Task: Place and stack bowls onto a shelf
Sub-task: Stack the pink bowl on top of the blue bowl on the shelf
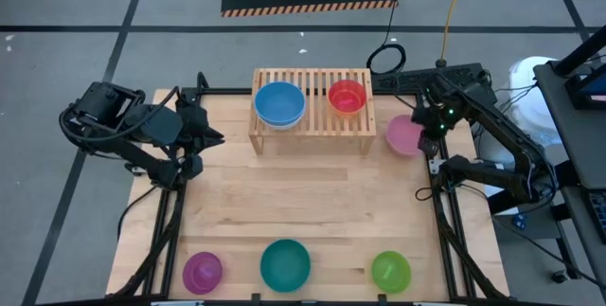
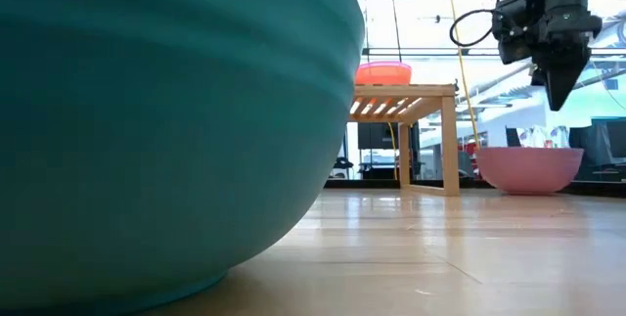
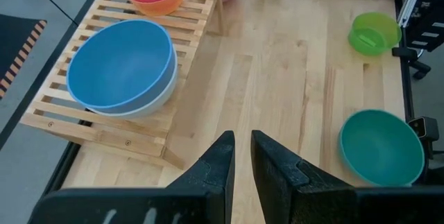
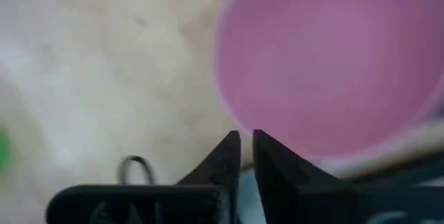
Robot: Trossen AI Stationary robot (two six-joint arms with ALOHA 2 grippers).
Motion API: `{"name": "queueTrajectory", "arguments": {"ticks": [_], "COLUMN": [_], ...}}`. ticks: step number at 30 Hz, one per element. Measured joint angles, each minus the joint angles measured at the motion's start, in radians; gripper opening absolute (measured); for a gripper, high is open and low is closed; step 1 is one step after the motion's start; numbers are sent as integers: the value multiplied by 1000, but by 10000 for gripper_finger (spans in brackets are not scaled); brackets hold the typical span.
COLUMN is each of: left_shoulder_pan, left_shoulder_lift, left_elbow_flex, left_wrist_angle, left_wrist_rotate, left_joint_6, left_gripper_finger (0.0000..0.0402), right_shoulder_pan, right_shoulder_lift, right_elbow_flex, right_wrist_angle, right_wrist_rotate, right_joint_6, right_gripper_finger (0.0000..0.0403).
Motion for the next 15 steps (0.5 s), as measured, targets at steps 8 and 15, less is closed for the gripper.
{"name": "queueTrajectory", "arguments": {"ticks": [8,15], "left_shoulder_pan": [0,0], "left_shoulder_lift": [0,0], "left_elbow_flex": [0,0], "left_wrist_angle": [0,0], "left_wrist_rotate": [0,0], "left_joint_6": [0,2], "left_gripper_finger": [56,56], "right_shoulder_pan": [0,50], "right_shoulder_lift": [0,1], "right_elbow_flex": [0,-14], "right_wrist_angle": [-13,-40], "right_wrist_rotate": [-57,-55], "right_joint_6": [-44,-87], "right_gripper_finger": [79,93]}}
